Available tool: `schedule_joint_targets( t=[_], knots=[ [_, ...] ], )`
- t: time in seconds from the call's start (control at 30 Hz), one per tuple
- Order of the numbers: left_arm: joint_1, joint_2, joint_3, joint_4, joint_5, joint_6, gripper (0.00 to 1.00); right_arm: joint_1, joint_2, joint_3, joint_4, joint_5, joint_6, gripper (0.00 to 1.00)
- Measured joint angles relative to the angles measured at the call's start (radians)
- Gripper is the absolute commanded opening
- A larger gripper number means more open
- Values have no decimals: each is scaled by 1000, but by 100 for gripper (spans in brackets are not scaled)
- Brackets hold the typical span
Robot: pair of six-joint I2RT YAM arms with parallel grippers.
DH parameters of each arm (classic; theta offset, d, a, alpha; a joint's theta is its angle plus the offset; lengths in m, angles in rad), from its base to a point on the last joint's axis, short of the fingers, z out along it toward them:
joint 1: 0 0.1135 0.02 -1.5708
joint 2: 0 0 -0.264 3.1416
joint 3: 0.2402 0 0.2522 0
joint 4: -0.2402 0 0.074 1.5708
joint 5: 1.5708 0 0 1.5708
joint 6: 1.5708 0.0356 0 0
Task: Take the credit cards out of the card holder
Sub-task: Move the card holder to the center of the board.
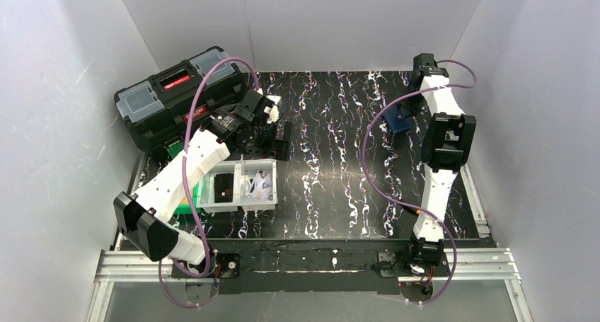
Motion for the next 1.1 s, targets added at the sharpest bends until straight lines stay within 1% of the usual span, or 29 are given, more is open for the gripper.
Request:
schedule_joint_targets(
  t=[0.23,0.5,0.73,0.87,1.1],
  knots=[
    [2,0,0,-10,0,3,100,11,96,99,-32,3,-14,45],
    [3,0,0,-24,-1,3,100,29,126,155,-75,37,-26,35],
    [6,5,0,-31,0,2,100,60,126,153,-109,88,-40,36],
    [6,11,0,-36,1,-5,100,94,97,98,-101,117,-50,36],
    [6,11,0,-38,2,-19,100,143,-48,-149,-75,100,-28,36]
  ],
)
